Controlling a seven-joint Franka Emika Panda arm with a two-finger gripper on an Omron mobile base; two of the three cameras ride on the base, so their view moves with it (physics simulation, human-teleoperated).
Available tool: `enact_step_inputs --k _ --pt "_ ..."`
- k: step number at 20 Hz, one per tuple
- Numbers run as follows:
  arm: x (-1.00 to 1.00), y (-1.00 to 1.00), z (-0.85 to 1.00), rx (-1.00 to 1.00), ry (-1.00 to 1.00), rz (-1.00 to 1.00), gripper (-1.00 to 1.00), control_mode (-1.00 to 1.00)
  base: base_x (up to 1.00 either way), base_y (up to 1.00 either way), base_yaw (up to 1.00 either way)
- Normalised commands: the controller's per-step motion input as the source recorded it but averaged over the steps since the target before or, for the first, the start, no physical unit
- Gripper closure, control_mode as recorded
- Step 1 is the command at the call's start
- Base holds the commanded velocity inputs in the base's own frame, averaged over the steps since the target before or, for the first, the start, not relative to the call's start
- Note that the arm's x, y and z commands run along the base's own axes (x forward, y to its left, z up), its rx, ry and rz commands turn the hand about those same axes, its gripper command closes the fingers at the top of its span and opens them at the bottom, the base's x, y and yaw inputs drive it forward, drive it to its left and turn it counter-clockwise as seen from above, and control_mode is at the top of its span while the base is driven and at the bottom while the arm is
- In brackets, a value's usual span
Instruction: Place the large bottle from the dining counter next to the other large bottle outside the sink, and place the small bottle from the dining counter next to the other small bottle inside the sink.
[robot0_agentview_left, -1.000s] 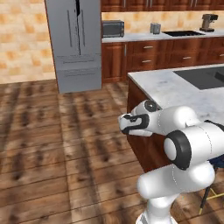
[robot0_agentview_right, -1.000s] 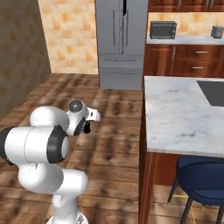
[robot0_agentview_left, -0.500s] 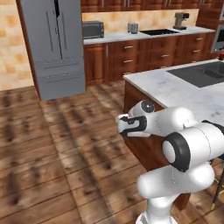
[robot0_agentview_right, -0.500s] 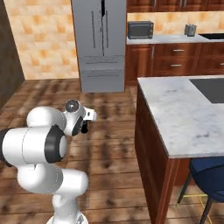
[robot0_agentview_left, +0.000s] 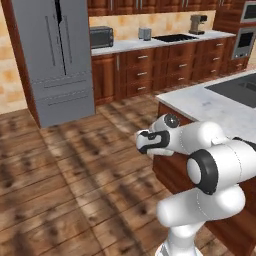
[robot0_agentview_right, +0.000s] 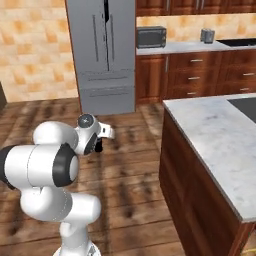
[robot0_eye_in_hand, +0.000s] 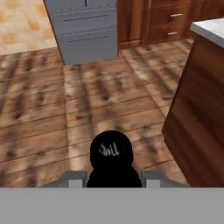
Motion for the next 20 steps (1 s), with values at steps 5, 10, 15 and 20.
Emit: enact_step_inputs --k 5,10,15,20 --pt "0.00 0.00 0.00 0.00 0.00 0.00 1.00 1.00 0.69 0.81 -0.24" --pt "0.00 0.00 0.00 0.00 0.00 0.00 1.00 1.00 0.67 0.77 -0.25" --pt "0.00 0.00 0.00 0.00 0.00 0.00 1.00 1.00 0.67 0.75 -0.27" --pt "0.00 0.00 0.00 0.00 0.00 0.00 1.00 1.00 0.68 0.72 -0.28"
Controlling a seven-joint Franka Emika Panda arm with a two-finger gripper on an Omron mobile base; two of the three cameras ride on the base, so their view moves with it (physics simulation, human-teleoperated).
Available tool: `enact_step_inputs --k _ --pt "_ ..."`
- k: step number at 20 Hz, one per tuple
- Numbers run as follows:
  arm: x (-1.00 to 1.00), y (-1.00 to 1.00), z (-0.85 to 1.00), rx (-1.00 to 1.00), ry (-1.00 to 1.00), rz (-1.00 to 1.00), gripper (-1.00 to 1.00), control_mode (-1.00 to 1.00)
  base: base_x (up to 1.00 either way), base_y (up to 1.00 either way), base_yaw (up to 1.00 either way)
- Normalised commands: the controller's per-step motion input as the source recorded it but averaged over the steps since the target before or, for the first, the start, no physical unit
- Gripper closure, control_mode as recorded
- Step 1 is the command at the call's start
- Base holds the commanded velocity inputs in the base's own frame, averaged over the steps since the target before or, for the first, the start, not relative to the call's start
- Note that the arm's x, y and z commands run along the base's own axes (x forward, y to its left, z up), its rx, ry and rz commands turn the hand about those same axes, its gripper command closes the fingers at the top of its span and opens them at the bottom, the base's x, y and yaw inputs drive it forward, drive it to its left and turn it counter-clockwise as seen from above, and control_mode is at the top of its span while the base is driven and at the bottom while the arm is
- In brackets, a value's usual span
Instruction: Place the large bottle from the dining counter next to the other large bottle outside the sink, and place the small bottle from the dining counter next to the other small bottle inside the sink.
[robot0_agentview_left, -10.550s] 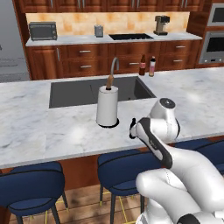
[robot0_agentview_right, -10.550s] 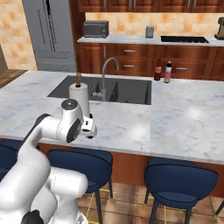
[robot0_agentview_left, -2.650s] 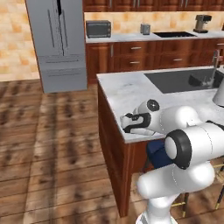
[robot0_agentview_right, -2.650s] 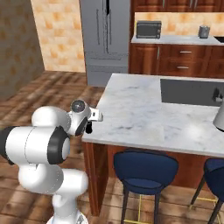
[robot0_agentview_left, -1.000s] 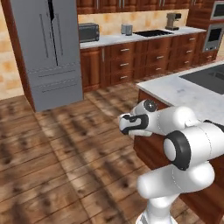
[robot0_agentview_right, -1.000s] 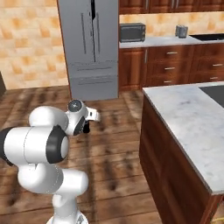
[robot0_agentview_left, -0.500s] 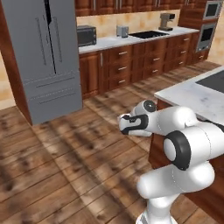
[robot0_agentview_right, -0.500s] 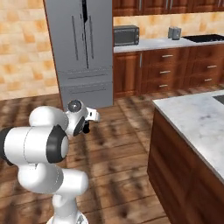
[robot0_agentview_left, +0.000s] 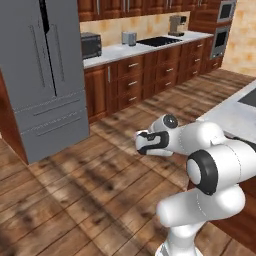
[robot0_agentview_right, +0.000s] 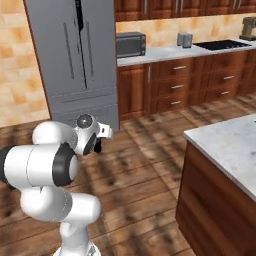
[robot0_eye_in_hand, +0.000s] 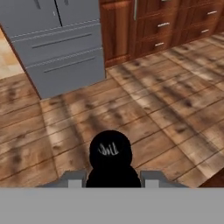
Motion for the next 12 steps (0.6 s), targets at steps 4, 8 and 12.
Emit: enact_step_inputs --k 4,8,12 --pt "0.00 0.00 0.00 0.00 0.00 0.00 1.00 1.00 0.65 0.68 -0.30" --pt "0.00 0.00 0.00 0.00 0.00 0.00 1.00 1.00 0.59 0.64 -0.33" --pt "0.00 0.00 0.00 0.00 0.00 0.00 1.00 1.00 0.66 0.54 -0.39"
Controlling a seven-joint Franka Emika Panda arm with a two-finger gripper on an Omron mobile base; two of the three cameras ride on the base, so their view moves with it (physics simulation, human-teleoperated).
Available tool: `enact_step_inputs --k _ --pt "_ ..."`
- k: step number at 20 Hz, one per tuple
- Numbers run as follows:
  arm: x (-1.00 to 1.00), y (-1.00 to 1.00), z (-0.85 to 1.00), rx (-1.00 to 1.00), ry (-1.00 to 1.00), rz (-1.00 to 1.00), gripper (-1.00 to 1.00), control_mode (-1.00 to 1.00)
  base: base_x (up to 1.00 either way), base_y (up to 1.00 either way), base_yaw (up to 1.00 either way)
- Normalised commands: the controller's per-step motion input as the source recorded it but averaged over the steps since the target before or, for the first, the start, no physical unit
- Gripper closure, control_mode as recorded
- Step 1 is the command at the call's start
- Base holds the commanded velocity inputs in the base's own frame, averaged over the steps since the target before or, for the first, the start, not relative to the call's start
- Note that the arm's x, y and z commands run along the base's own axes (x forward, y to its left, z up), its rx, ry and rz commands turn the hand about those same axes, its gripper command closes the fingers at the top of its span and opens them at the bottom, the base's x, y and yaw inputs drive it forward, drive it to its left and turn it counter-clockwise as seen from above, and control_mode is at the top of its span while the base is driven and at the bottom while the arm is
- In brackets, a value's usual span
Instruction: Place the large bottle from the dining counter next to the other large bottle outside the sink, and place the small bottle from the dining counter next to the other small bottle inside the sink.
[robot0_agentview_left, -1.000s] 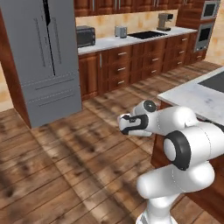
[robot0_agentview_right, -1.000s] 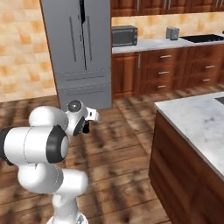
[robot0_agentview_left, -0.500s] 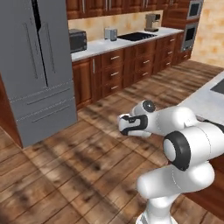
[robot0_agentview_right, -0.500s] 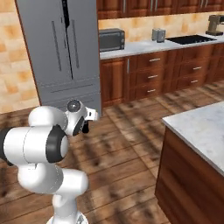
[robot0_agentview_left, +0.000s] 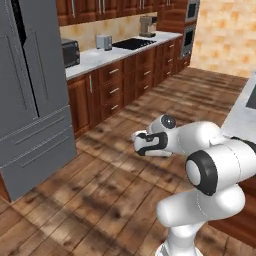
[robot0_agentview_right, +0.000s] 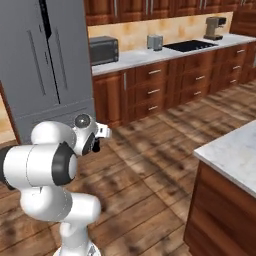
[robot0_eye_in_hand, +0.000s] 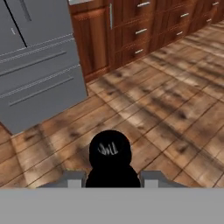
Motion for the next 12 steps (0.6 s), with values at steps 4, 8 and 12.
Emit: enact_step_inputs --k 4,8,12 --pt "0.00 0.00 0.00 0.00 0.00 0.00 1.00 1.00 0.67 0.44 -0.45" --pt "0.00 0.00 0.00 0.00 0.00 0.00 1.00 1.00 0.46 0.45 -0.47" --pt "0.00 0.00 0.00 0.00 0.00 0.00 1.00 1.00 0.49 0.52 -0.45"
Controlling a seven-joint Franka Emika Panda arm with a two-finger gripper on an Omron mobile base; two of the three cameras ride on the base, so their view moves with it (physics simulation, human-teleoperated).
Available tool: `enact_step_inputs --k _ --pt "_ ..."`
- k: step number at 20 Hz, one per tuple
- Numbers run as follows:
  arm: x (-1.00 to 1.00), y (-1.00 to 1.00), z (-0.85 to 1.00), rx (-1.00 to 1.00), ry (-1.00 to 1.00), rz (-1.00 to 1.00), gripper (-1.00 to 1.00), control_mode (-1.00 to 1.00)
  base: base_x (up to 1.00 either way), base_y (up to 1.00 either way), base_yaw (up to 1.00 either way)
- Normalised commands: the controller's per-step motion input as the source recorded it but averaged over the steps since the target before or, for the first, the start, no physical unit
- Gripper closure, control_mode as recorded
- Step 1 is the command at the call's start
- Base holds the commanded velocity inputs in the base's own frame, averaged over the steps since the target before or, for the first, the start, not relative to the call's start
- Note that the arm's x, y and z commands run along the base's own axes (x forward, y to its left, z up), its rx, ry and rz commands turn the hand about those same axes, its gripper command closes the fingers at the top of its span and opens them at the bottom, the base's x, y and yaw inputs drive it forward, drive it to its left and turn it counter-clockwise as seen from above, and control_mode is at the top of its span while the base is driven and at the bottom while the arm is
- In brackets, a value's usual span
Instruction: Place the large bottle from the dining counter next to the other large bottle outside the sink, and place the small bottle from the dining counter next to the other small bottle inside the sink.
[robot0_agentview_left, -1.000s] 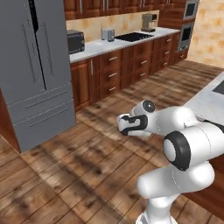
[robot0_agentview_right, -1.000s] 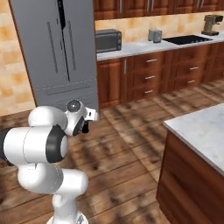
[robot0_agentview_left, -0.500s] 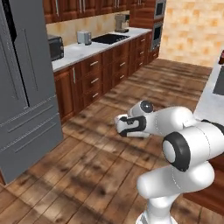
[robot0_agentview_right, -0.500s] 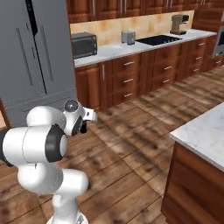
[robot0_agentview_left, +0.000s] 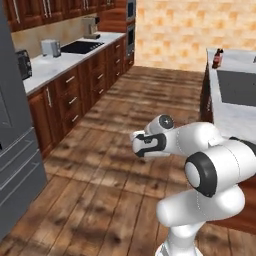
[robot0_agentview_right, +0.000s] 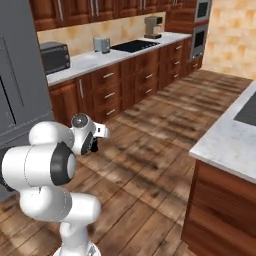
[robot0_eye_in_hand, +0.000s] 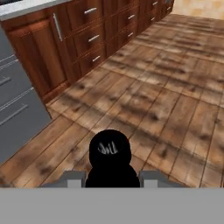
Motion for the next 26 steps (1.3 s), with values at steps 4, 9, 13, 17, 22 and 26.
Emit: enact_step_inputs --k 4,9,13,17,22,26 --pt "0.00 0.00 0.00 0.00 0.00 0.00 1.00 1.00 0.72 0.52 -0.44" --pt "0.00 0.00 0.00 0.00 0.00 0.00 1.00 1.00 0.85 0.52 -0.44" --pt "0.00 0.00 0.00 0.00 0.00 0.00 1.00 1.00 1.00 0.46 -0.41" --pt "0.00 0.00 0.00 0.00 0.00 0.00 1.00 1.00 0.94 0.44 -0.41" --pt "0.00 0.00 0.00 0.00 0.00 0.00 1.00 1.00 0.81 0.48 -0.41" --pt "0.00 0.00 0.00 0.00 0.00 0.00 1.00 1.00 0.81 0.50 -0.41"
